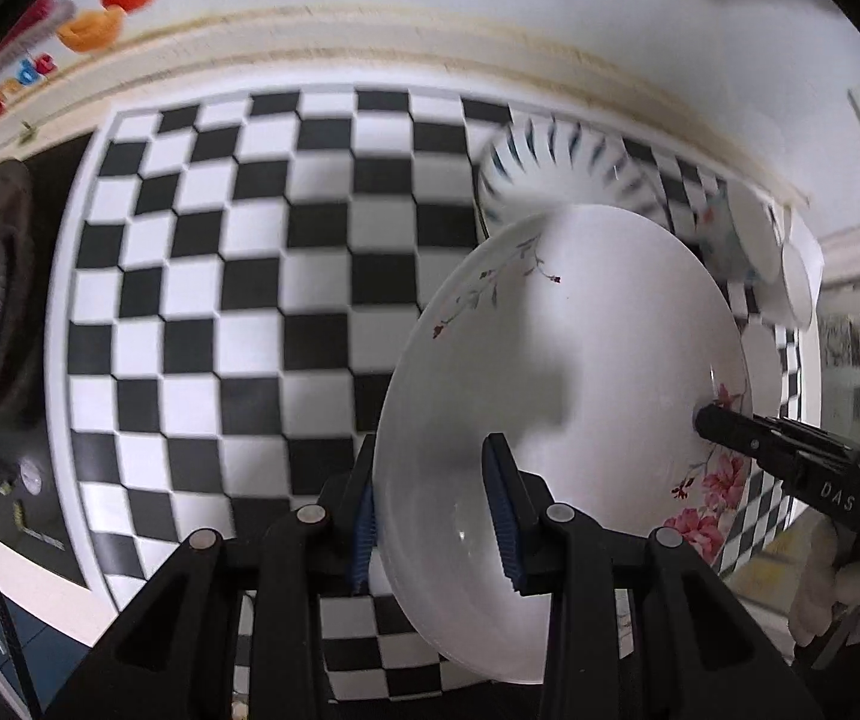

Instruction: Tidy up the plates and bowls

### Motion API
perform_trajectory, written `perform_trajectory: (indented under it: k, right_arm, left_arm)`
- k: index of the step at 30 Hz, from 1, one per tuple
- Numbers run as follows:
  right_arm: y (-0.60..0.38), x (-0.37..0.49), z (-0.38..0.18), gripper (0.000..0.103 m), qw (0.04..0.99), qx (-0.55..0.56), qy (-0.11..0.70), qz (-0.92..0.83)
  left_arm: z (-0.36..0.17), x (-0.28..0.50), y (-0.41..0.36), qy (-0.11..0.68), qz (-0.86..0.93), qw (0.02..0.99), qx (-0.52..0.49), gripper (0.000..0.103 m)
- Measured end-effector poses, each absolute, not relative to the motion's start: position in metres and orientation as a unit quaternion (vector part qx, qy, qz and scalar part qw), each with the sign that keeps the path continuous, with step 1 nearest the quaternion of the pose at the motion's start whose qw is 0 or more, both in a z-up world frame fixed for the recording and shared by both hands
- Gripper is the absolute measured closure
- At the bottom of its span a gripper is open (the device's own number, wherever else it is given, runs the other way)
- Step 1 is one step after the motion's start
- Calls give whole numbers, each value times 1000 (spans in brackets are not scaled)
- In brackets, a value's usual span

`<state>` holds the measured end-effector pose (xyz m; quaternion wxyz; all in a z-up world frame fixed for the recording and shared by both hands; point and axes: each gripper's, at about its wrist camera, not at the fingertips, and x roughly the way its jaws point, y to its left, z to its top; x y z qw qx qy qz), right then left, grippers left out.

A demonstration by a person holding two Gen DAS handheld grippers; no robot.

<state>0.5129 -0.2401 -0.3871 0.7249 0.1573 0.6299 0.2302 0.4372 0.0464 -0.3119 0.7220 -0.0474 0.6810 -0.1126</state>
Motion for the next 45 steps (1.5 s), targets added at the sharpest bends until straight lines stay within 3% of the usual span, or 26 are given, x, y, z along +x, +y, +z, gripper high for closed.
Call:
perform_trajectory:
  k: [15, 45]
  right_arm:
    - [-283, 458, -447, 87, 706, 165, 661, 195]
    - [-258, 465, -463, 87, 683, 127, 695, 186]
  left_arm:
    - [-361, 400, 8, 720, -124, 682, 13, 73]
    - [-388, 387, -9, 736, -82, 668, 78, 73]
